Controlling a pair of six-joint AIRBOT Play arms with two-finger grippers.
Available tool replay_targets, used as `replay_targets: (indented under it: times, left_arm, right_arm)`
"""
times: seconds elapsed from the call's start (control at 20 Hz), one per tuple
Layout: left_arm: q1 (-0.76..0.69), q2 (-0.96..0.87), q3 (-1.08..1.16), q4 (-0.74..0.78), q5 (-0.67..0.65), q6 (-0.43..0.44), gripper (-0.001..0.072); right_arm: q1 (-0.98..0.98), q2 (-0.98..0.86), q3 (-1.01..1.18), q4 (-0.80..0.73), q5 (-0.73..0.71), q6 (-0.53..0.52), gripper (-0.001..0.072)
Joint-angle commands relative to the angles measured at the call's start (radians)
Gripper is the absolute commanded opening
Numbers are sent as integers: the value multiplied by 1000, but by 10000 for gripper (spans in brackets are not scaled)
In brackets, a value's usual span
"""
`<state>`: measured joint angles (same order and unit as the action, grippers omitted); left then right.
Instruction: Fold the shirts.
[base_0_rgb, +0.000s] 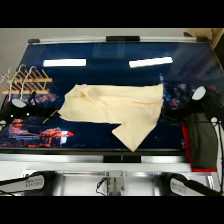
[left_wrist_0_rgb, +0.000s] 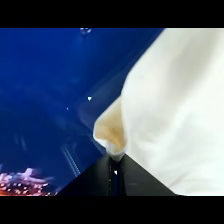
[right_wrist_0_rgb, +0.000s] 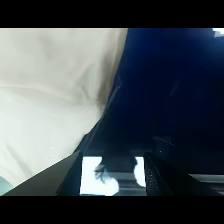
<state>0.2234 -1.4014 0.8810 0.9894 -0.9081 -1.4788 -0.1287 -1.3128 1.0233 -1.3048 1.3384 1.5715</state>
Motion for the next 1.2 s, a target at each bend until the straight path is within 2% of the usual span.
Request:
replay_targets:
  times: [0.0, 0.05, 0.2, 0.35, 0.4, 0.45, 0.5, 0.55, 0.65, 0.75, 0.9, 1.05, 1.15]
  left_arm:
    - [1, 48, 14, -3, -19, 50, 32]
    - [1, 66, 14, -3, -25, 55, 32]
    - [1, 113, 14, -3, -39, 58, 32]
    - [1, 143, 14, -3, -45, 58, 32]
    - [1, 152, 14, -3, -45, 58, 32]
    - [1, 160, 14, -3, -45, 58, 32]
    - [1, 168, 15, -4, -46, 58, 32]
    - [1, 181, 23, -4, -50, 59, 32]
    - [0, 238, 85, -4, -79, 114, 30]
    - [1, 344, 228, -4, -95, 170, 30]
    - [1, 531, 588, -3, -54, 170, 31]
    - [1, 687, 875, -3, -42, 164, 31]
    - [1, 789, 942, 1, -15, 131, 31]
  right_arm:
    - [-14, -6, -122, 76, -177, 26, 513]
    - [-11, -22, -135, 83, -215, 46, 513]
    - [-11, -100, -138, 240, -296, -9, 512]
    - [-10, -151, -138, 303, -356, -10, 510]
    - [-10, -161, -138, 328, -359, -15, 479]
    - [-10, -164, -138, 367, -351, -39, 272]
    - [-11, -162, -133, 407, -330, -74, 103]
    - [-10, -153, -113, 426, -295, -125, 64]
    - [-11, -91, -34, 411, -225, -238, 63]
    - [-11, 40, 125, 359, -196, -301, 63]
    - [-15, 278, 449, 280, -272, -350, 64]
    - [-15, 504, 694, 219, -428, -348, 64]
    - [-15, 632, 745, 218, -451, -288, 64]
